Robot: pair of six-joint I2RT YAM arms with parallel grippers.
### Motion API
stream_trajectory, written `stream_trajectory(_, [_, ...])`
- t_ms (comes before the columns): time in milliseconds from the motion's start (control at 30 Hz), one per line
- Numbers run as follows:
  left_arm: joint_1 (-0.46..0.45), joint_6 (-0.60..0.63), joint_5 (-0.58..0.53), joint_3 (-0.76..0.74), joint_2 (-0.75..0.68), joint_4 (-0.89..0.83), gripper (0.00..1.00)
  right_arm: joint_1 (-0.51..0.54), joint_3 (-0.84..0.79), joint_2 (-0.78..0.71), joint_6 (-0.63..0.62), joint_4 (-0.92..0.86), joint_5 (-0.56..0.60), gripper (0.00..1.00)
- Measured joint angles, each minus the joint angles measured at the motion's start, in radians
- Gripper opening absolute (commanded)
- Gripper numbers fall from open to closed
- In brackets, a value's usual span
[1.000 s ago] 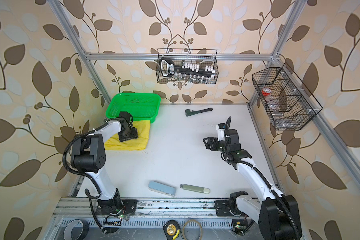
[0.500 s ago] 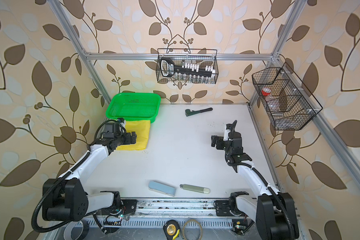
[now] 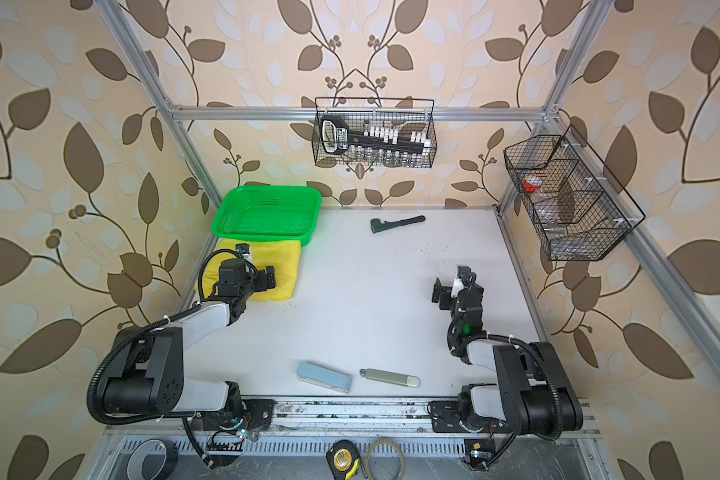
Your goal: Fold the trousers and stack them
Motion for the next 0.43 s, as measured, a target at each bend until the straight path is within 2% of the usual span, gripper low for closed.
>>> stream_trajectory(433, [0.0,0.001,0.003,0.005,0.005,0.02,0.99,-0.027,-0.009,0.019,-0.008,0.093,-0.079,1.0])
